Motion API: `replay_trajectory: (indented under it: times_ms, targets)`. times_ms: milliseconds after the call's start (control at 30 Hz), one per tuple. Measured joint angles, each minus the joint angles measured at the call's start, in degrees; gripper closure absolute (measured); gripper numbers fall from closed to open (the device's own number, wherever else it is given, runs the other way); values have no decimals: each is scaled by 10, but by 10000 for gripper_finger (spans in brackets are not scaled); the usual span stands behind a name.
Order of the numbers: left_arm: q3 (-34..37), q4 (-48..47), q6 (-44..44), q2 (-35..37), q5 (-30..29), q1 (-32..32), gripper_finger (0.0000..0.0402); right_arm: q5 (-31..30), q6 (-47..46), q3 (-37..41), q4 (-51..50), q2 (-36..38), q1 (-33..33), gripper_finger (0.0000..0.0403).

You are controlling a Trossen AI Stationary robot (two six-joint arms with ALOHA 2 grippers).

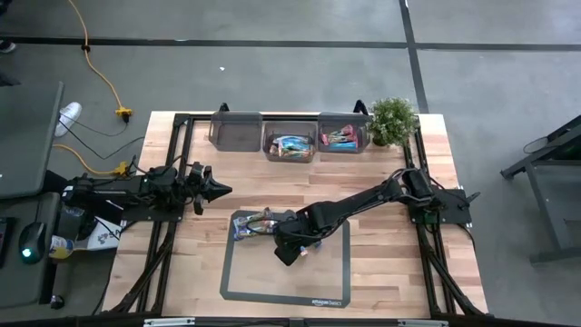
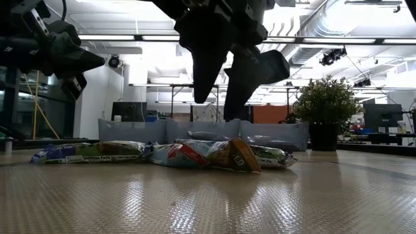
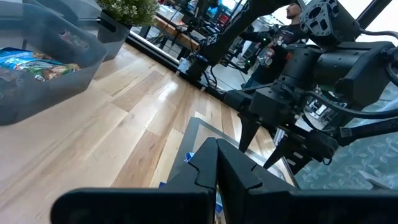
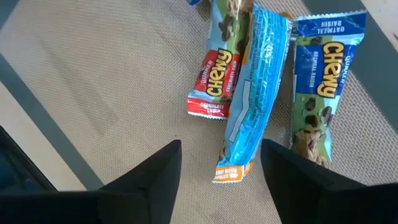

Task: Pick and place Granola Bars by type
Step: Put the yellow granola bar into the center black bin

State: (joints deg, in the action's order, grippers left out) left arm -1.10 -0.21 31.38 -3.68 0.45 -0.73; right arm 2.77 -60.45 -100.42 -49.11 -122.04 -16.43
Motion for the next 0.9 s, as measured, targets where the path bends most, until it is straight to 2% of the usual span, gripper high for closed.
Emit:
replay_trajectory:
  times_ms: [200,900]
  targets:
    - [0,0,0,0,0,0,401,3,-9,0,0,-14,0,179]
    - [0,0,0,0,0,0,401,21,-21,0,-22,-64,-1,179]
